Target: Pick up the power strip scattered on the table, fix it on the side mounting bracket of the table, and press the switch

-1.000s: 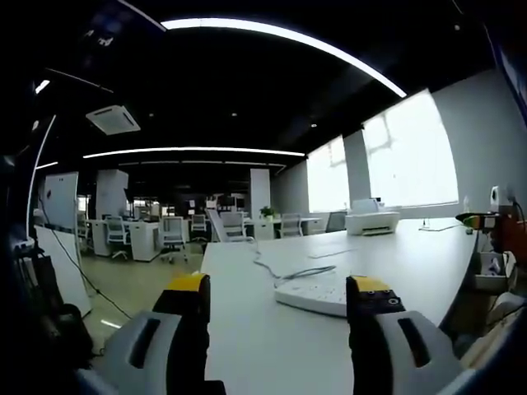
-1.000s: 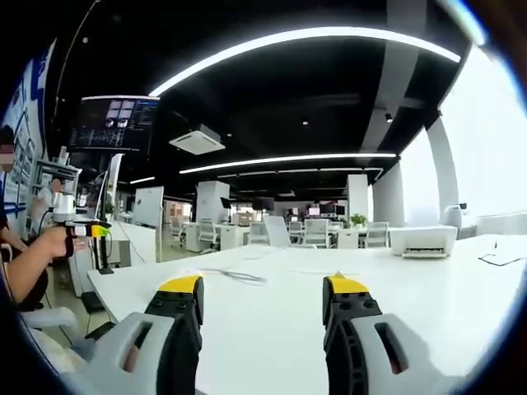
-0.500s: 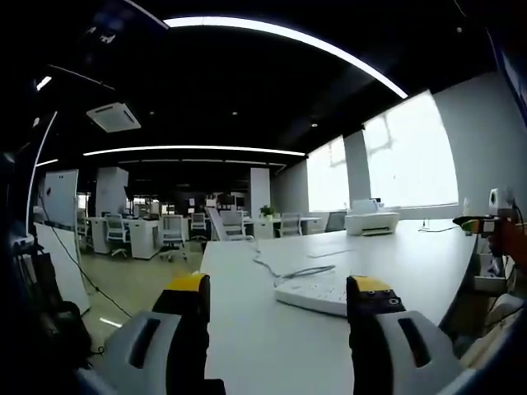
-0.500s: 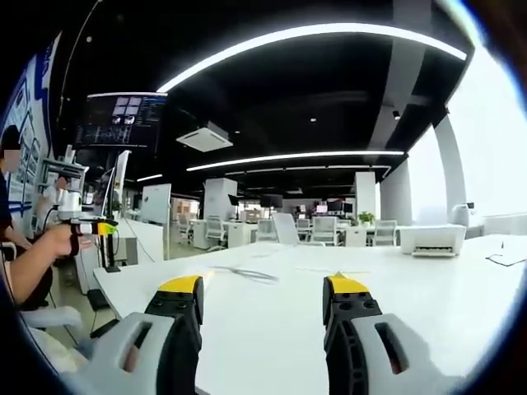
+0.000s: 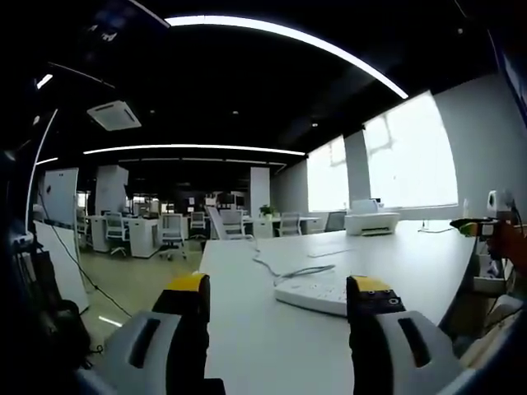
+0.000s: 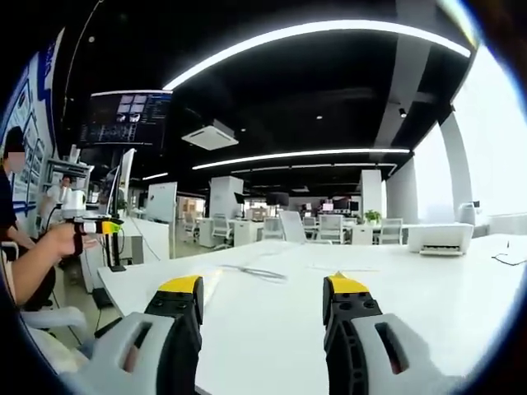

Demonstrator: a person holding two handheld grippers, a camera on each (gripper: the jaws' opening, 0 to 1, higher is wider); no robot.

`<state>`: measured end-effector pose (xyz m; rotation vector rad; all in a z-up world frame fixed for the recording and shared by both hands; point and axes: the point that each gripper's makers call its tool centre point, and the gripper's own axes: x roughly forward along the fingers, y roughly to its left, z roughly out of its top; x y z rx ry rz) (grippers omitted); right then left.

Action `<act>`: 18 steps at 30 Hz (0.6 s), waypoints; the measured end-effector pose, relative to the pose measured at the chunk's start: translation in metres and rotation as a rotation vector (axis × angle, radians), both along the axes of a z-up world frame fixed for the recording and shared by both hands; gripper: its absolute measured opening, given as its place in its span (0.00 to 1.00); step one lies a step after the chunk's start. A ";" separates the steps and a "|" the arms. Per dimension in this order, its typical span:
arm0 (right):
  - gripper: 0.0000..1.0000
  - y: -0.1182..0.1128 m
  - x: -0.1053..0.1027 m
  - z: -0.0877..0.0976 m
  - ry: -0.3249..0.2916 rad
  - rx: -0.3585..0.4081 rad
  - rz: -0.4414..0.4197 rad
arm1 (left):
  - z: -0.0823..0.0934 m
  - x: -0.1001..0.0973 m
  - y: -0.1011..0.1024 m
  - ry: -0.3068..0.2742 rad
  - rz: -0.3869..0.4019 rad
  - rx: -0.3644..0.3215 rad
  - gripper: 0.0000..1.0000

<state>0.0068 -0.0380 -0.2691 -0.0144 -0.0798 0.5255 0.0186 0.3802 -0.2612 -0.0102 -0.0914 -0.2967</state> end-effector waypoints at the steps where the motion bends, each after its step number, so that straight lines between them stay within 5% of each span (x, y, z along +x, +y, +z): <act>1: 0.55 0.001 0.000 0.000 0.001 -0.001 0.002 | 0.000 0.000 0.000 0.001 -0.001 -0.002 0.72; 18: 0.54 0.032 0.003 -0.009 0.011 -0.021 0.036 | -0.007 0.000 -0.001 0.017 -0.011 -0.003 0.72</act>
